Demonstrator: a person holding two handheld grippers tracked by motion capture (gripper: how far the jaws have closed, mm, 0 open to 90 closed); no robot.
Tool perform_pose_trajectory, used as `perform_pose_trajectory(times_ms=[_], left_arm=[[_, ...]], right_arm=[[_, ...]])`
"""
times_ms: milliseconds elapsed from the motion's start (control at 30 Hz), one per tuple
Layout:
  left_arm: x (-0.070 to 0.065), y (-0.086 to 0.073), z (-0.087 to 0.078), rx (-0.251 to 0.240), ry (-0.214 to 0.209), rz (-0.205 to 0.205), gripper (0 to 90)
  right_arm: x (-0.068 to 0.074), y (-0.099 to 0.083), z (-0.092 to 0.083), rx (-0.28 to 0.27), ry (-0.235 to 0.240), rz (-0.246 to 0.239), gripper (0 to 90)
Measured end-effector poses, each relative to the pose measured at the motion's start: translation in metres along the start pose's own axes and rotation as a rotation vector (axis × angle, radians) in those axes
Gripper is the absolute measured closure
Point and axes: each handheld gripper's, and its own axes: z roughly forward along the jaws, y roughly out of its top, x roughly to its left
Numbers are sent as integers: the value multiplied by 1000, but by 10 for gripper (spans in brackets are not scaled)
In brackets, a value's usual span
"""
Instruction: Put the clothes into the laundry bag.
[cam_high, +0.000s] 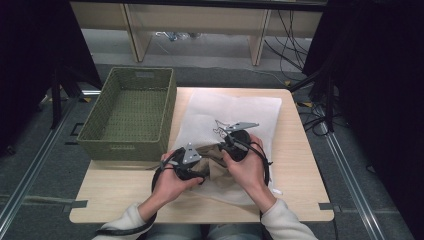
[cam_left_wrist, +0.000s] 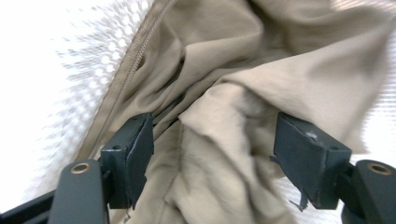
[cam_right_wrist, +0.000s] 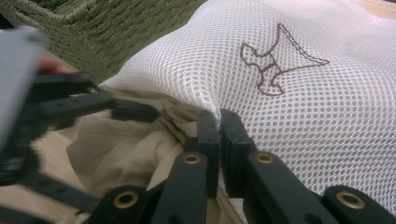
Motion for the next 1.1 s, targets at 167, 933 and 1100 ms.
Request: perform_pose_trajectory(times_ms=[167,933,1100], left_arm=[[-3,-5,-23,-6,-17,16,269],[0,-33,12,178,-51,-24,835],[0,-19,14,89,-72,-74,861]], right_arm=[[0,0,-1,-1,-5,-9,885],[3,-1,1,12,4,0,884],[9,0,-1,6,32,6,884]])
